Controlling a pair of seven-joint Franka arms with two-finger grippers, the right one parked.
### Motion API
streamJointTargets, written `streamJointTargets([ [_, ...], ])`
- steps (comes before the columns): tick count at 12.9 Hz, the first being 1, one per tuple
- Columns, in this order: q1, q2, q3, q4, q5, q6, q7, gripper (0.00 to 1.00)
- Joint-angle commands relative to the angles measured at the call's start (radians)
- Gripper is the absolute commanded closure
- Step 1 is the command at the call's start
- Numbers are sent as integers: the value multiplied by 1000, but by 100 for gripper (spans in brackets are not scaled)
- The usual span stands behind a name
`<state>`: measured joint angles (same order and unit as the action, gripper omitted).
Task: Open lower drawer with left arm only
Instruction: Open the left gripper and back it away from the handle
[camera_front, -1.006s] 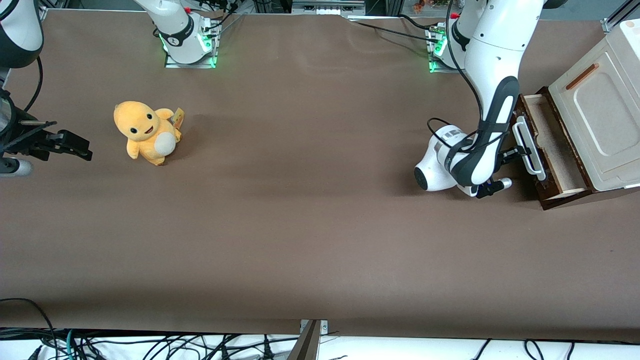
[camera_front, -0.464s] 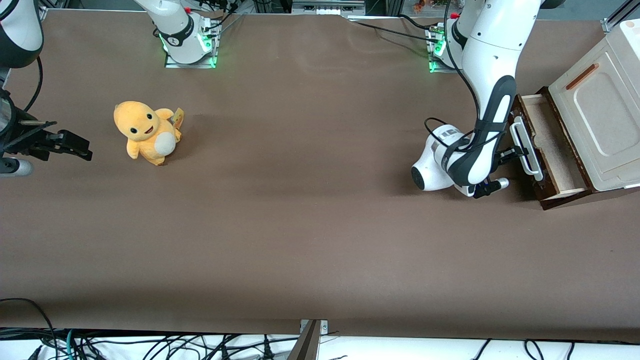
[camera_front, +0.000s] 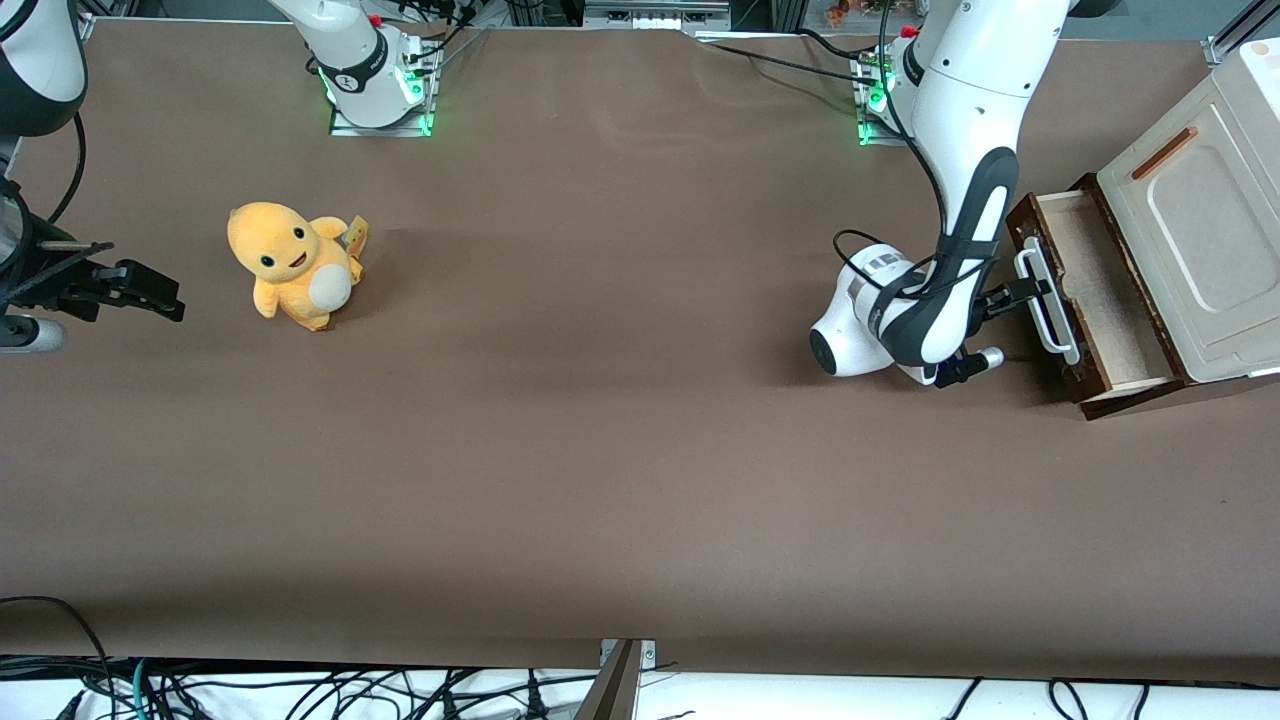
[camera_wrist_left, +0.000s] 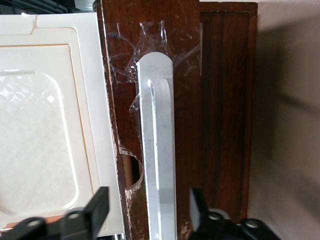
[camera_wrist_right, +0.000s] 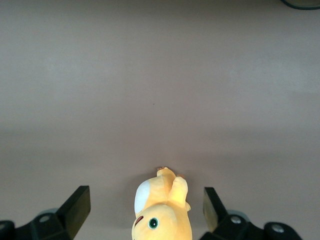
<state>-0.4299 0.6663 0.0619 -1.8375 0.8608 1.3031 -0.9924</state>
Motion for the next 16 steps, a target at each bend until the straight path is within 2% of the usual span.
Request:
streamJointTargets([
  [1, -6, -2, 7, 18, -22, -19, 9, 9],
  [5, -6, -5, 6, 81, -28, -21, 18, 9],
  [7, -6, -11, 6, 121, -57, -21, 26, 9],
  [10, -1, -17, 6, 194, -140, -16, 34, 9],
  [11, 0, -19, 4, 216, -164, -10, 32, 0],
  [16, 10, -27, 9, 332, -342, 28, 15, 0],
])
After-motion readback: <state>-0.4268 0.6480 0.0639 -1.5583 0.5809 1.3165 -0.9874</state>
